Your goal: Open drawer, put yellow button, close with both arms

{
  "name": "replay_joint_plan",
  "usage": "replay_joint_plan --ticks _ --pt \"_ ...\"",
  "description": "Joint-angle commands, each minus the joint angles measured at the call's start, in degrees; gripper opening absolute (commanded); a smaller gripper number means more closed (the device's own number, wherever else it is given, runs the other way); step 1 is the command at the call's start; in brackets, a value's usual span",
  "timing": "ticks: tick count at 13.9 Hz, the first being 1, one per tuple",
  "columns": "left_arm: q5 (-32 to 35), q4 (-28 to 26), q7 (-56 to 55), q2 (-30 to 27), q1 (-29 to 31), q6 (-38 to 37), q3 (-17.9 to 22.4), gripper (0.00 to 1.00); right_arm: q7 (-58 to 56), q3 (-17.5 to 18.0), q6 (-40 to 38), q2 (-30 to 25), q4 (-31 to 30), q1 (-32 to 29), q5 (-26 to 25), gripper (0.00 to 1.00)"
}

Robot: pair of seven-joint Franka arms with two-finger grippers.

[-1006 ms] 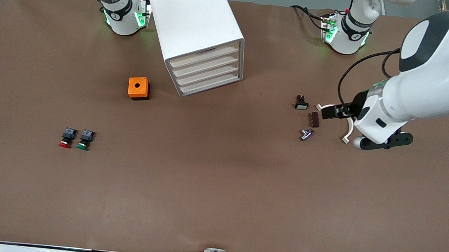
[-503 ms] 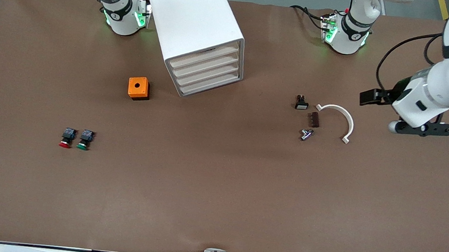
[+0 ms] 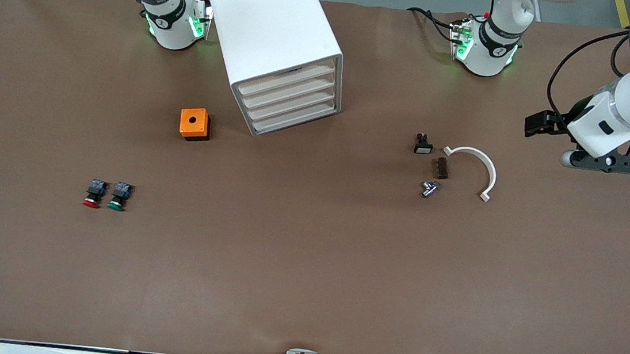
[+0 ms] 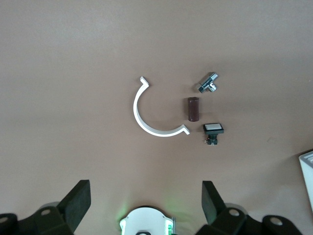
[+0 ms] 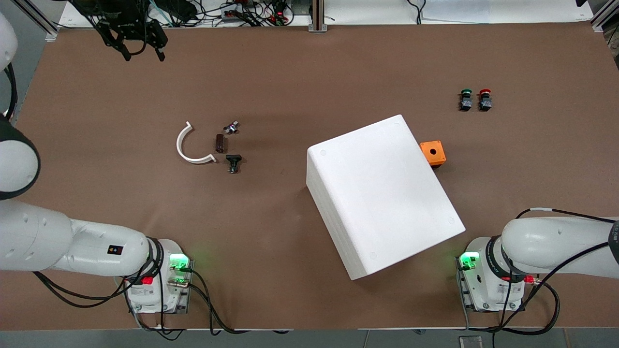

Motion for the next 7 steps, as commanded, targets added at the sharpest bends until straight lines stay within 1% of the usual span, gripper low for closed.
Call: replay_joint_plan --ticks 1,4,7 --pt "0.99 -5.13 4.3 -4.54 3.39 2.65 -0.68 1.0 -0.28 0.47 -0.19 -0.91 -0.79 1.24 -0.75 1.0" --pt "0.99 -7.33 9.22 -6.73 6.11 4.23 -0.68 1.0 -0.28 0.64 -0.9 -1.0 -0.79 1.33 -0.75 1.0" --pt "0.99 -8.13 9.58 -7.97 6.57 5.55 -0.68 1.0 -0.2 0.73 -1.16 -1.35 -0.7 1.33 -0.75 1.0"
